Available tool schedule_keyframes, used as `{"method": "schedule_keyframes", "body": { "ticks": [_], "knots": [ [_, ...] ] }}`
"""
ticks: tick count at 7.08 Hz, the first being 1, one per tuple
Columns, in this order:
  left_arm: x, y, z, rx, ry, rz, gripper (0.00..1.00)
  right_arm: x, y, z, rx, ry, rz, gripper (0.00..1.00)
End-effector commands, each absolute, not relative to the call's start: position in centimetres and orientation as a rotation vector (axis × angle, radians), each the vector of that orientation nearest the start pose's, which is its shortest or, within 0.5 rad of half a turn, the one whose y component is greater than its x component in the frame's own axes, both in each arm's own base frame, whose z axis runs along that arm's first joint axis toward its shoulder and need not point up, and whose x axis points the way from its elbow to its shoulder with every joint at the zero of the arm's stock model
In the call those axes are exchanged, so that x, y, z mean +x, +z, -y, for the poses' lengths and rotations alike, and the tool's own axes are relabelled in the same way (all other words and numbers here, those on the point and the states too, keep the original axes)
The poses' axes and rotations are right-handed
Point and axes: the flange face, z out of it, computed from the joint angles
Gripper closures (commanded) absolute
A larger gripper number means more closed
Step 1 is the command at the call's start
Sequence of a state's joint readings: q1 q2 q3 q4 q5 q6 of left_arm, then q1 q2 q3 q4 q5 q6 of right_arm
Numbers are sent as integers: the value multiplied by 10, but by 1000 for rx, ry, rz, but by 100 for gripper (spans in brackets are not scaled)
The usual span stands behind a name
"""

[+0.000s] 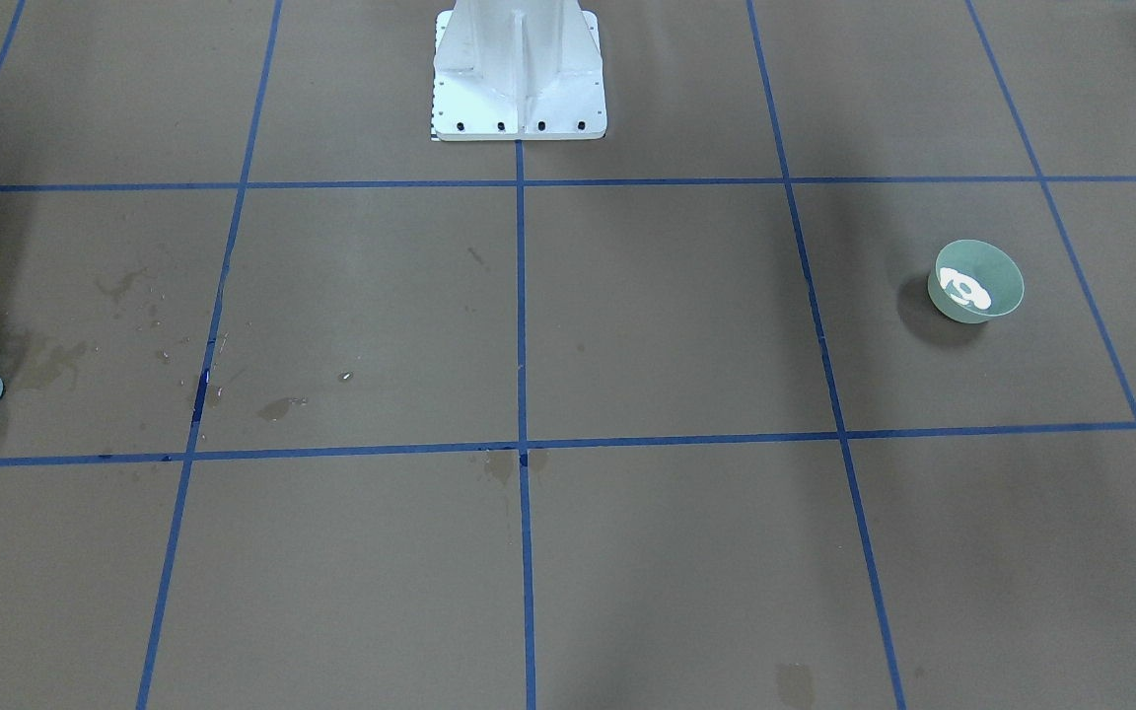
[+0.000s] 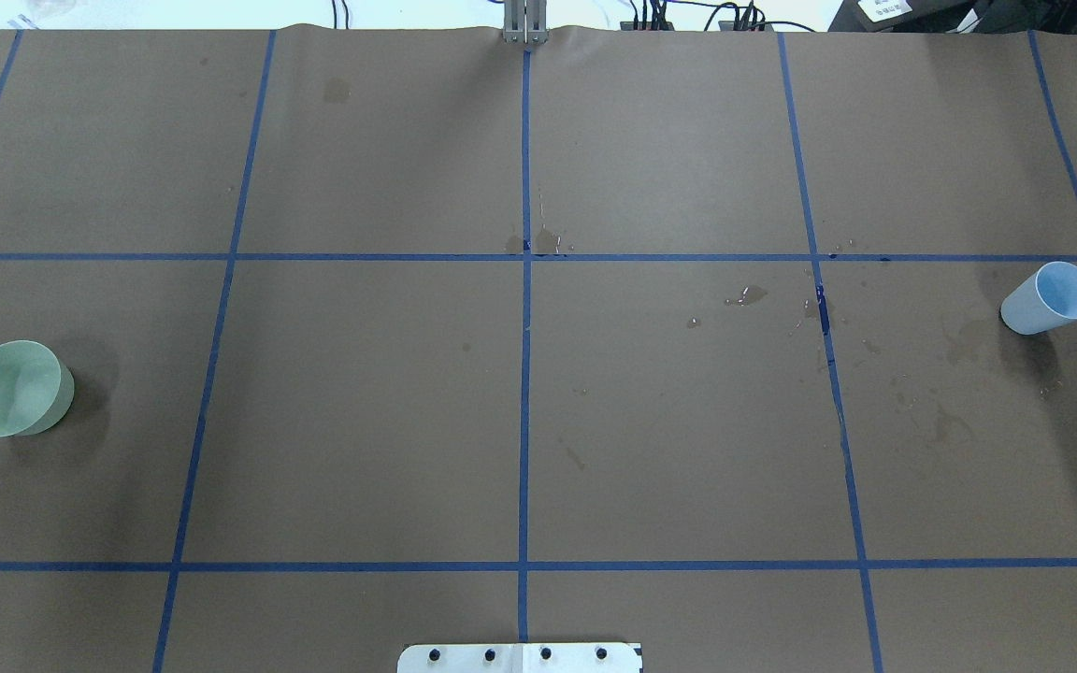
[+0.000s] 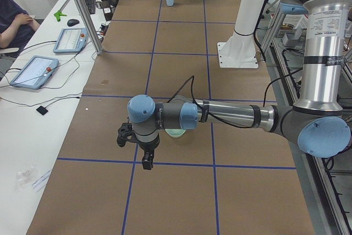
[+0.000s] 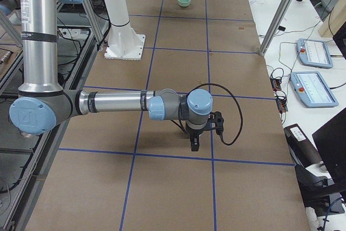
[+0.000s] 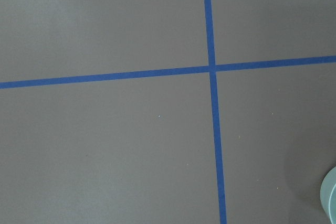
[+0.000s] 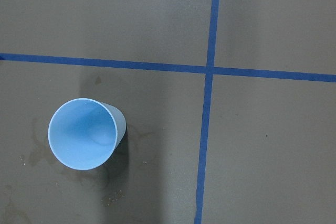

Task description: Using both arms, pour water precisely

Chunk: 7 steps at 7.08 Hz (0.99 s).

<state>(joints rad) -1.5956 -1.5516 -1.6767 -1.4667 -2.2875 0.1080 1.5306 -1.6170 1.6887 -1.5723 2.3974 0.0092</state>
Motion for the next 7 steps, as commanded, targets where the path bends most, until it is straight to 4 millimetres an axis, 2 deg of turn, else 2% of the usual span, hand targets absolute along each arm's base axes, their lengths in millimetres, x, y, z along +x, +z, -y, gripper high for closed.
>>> {"method": "schedule_keyframes", "body": {
  "ticks": [1,7],
  "knots": [
    [-83,633,470,29,69,-716,0,40,616,481,51,-62,827,1],
    [-84,636,467,27,68,-716,0,40,613,485,59,-65,827,1]
  ]
}}
